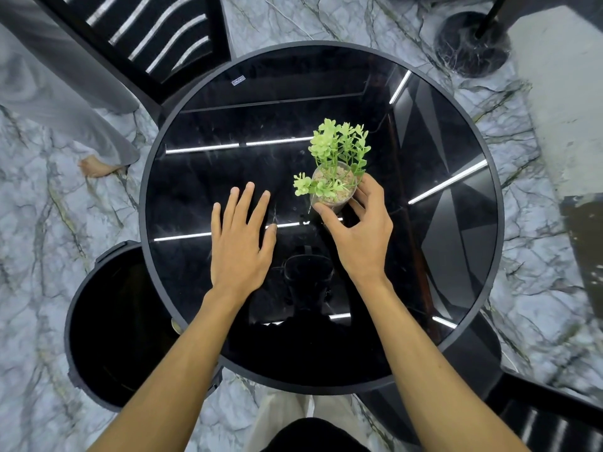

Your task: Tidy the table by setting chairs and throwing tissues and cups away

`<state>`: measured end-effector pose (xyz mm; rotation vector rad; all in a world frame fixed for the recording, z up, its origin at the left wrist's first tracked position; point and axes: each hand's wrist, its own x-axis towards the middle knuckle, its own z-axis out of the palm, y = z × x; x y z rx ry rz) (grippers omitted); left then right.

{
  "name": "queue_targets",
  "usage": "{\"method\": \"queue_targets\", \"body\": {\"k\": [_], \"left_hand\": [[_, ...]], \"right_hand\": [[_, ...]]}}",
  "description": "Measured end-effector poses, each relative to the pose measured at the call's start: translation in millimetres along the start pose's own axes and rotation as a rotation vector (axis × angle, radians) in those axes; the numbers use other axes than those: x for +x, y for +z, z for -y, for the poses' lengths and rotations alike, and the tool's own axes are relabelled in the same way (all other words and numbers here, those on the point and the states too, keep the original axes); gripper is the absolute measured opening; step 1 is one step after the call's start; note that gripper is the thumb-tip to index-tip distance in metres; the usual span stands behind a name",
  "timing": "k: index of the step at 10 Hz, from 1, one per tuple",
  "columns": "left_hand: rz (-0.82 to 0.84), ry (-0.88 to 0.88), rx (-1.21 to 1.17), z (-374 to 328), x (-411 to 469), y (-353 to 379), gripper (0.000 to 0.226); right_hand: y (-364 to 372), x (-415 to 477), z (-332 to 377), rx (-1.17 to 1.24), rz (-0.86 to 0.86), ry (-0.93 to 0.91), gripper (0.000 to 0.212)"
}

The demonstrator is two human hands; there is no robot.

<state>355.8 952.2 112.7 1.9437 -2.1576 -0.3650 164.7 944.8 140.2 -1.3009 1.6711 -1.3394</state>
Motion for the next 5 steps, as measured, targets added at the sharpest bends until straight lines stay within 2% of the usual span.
{"method": "queue_targets", "body": {"k": [3,4,5], "left_hand": [[0.002,0.003,0.005,1,-1,1,0.053],[-0.014,0.011,-0.026,-1,2,0,0.053],[-0.041,0.001,-0.159,-1,-2,-6,0.050]], "right_hand": [[2,0,0,0.012,-0.011,0.019,0.068],[2,-1,2,-0.033,0.021,0.039,0.076],[-9,-10,10,-0.069,-0.039,0.068,0.087]]}}
